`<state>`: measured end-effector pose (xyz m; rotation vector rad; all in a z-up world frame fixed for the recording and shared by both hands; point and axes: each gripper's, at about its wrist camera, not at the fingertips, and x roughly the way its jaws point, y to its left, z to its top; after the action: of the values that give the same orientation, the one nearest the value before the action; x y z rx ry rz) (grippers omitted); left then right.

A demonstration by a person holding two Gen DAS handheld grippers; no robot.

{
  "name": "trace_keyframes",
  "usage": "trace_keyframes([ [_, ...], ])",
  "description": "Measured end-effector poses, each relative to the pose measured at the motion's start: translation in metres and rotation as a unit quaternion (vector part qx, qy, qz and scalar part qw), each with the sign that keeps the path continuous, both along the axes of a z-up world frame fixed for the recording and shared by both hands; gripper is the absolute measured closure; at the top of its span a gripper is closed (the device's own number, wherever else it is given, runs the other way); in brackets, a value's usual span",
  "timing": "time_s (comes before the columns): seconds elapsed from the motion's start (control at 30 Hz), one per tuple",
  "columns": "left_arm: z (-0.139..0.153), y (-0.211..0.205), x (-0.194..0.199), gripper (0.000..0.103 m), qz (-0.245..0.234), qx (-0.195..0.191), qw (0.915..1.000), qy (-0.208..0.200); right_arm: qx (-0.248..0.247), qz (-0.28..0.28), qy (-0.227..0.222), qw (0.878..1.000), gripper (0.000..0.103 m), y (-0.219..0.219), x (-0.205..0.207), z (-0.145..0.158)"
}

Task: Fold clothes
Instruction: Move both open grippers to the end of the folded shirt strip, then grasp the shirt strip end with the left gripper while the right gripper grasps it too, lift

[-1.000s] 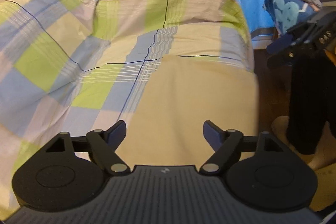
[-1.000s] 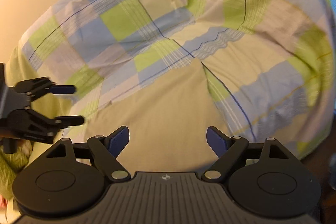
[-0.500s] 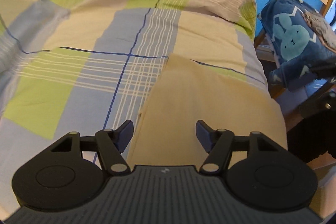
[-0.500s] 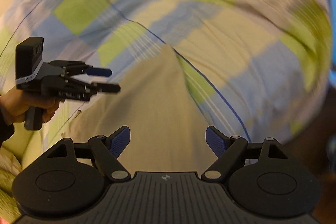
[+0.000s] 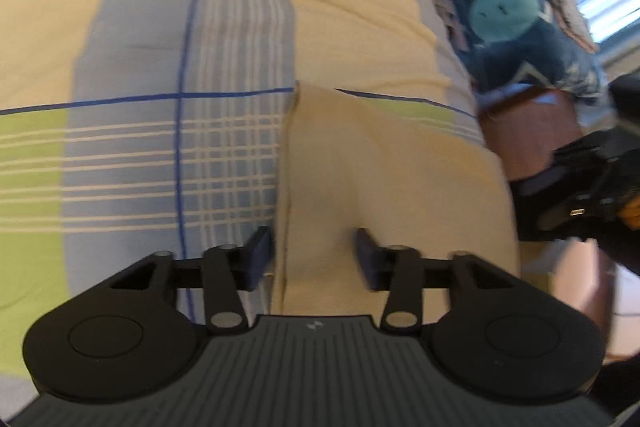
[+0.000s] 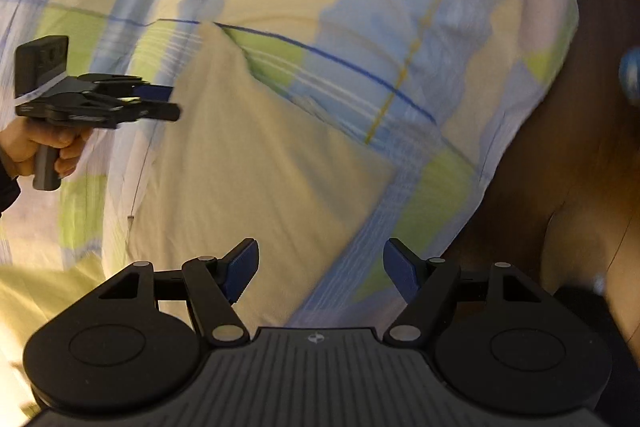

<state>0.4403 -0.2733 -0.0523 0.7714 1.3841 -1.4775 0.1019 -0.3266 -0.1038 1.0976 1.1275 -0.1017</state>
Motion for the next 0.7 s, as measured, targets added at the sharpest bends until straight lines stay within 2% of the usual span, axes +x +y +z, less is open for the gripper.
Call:
trace_keyframes([
  [0.1,-0.001,-0.008,0.003,0.059,-0.03,0.014,0.9994,0.01,0.035,-0.028,-0.008,0.999,0.031,0.003,-0.005,-0.017],
  [0.17,-0.001,-0.01,0.004,0.071,-0.044,0.019,0.9989,0.004,0.055,-0.046,-0.017,0.997,0.031,0.005,-0.008,-0.025],
  [0.2,-0.002,-0.011,0.006,0.084,-0.046,0.019,0.9987,0.002,0.062,-0.054,-0.022,0.996,0.031,0.007,-0.009,-0.028],
  [0.23,-0.003,-0.011,0.008,0.091,-0.048,0.02,0.9986,0.001,0.069,-0.059,-0.028,0.995,0.031,0.007,-0.012,-0.032],
  [0.33,-0.006,-0.009,0.012,0.092,-0.048,0.018,0.9985,0.017,0.085,-0.086,-0.033,0.992,0.039,0.006,-0.014,-0.043],
  [0.43,-0.007,-0.009,0.012,0.094,-0.053,0.012,0.9981,0.031,0.095,-0.128,-0.029,0.987,0.054,0.001,-0.015,-0.049],
  [0.47,-0.008,-0.01,0.01,0.095,-0.054,0.011,0.9979,0.032,0.093,-0.132,-0.02,0.987,0.064,-0.001,-0.014,-0.05],
  [0.53,-0.008,-0.011,0.007,0.099,-0.055,0.006,0.998,0.032,0.087,-0.128,-0.013,0.988,0.074,-0.002,-0.014,-0.046],
  [0.6,-0.007,-0.01,0.004,0.1,-0.052,-0.001,0.9982,0.029,0.079,-0.122,-0.007,0.989,0.099,-0.003,-0.011,-0.034],
  [0.7,0.004,-0.001,0.003,0.101,-0.039,-0.02,0.9987,0.025,0.059,-0.1,-0.015,0.993,0.099,-0.005,-0.001,-0.003],
])
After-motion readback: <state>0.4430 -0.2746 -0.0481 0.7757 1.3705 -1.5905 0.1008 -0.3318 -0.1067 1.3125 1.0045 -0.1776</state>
